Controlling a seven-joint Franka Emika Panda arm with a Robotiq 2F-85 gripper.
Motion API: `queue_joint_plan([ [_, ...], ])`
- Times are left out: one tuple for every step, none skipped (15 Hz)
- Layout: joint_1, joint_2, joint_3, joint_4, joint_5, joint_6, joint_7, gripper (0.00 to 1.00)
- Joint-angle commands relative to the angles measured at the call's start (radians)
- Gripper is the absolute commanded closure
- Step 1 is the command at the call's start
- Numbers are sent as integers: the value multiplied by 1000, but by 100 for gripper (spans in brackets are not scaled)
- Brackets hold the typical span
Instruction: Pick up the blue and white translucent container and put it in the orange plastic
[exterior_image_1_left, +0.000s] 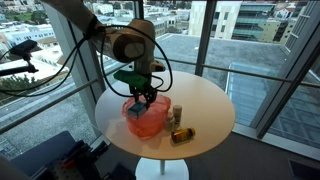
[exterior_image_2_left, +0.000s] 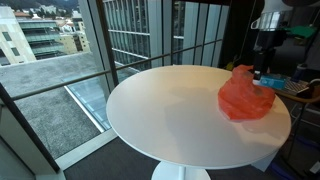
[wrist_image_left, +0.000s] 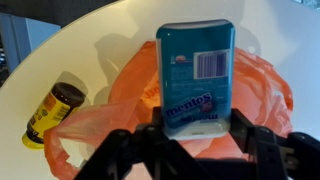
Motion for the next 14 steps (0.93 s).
queue_joint_plan([
  [-1,49,8,50,16,19,36,58],
  [0,59,10,58,15,25,42,58],
  [1,69,12,65,14,36,49,58],
  [2,78,15,71,16,46,50,58],
  [3,87,18,78,19,56,49,58],
  [4,96,22,84,20,65,49,58],
  [6,104,26,89,21,75,50,58],
  [10,114,28,95,16,84,58,58],
  [12,125,32,102,13,92,67,58],
  [15,134,34,107,10,101,76,58],
  [19,146,36,113,8,112,85,58],
  [22,156,37,117,6,122,98,58],
  [26,168,38,122,1,132,111,58],
  [28,180,39,127,1,141,119,58],
])
